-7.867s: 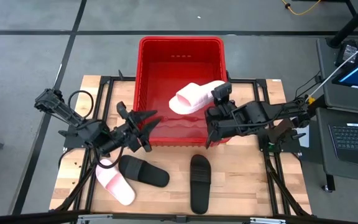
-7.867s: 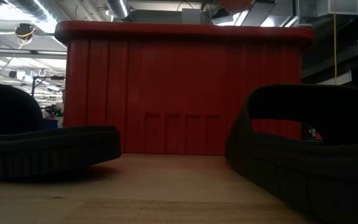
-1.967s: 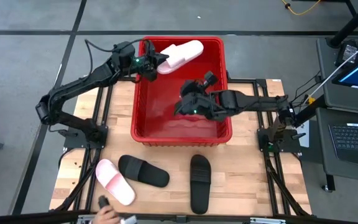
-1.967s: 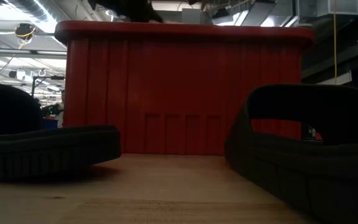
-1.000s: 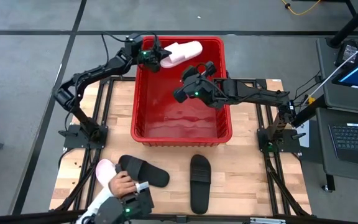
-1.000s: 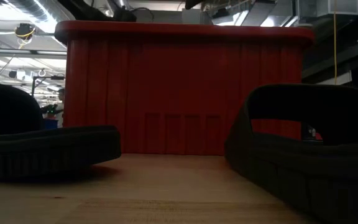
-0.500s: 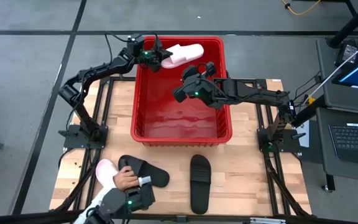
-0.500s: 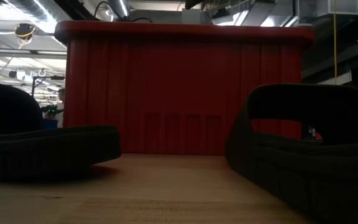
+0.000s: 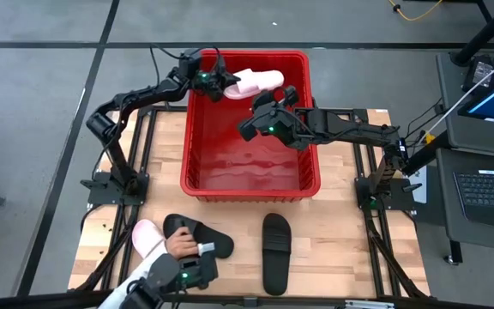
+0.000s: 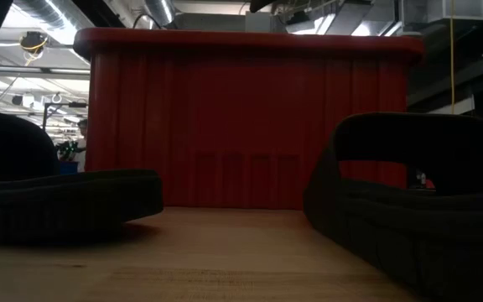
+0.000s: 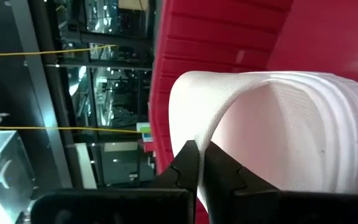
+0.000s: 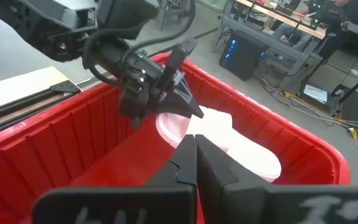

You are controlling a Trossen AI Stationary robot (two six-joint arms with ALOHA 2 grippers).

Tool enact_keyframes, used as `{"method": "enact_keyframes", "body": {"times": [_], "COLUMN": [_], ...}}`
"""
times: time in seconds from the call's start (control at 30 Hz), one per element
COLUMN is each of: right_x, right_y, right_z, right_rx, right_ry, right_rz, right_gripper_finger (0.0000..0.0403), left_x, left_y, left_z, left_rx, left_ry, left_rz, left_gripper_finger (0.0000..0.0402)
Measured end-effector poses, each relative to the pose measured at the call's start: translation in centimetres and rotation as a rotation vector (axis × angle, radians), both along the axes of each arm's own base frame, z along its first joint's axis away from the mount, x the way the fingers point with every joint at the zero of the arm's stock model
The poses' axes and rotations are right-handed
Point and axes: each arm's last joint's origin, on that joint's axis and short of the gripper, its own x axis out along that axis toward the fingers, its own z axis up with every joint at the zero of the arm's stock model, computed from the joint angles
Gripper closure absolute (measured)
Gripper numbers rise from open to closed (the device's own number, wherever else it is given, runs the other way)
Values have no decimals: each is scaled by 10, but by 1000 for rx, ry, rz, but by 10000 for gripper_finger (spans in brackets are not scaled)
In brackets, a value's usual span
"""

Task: Pick and place slides into bin
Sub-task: Put the right pink slide into the bin

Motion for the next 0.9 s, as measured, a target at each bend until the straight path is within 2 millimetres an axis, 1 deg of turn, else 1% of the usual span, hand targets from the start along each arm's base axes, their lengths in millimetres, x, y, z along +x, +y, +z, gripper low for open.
{"method": "enact_keyframes", "body": {"times": [0.13,0.33,0.5,0.9], "right_x": [0,0,0,0], "right_y": [0,0,0,0], "right_z": [0,0,0,0], "right_rx": [7,8,8,19], "right_ry": [-11,-13,-14,-30], "right_rz": [-5,-6,-6,-14], "right_gripper_finger": [401,401,401,401], "left_x": [3,9,11,12], "left_y": [4,10,12,12], "left_z": [-10,-18,-30,-38], "left_rx": [-3,27,-3,-58], "left_ry": [5,-17,6,39], "left_rz": [0,-3,-5,-6], "left_gripper_finger": [398,398,398,398]}}
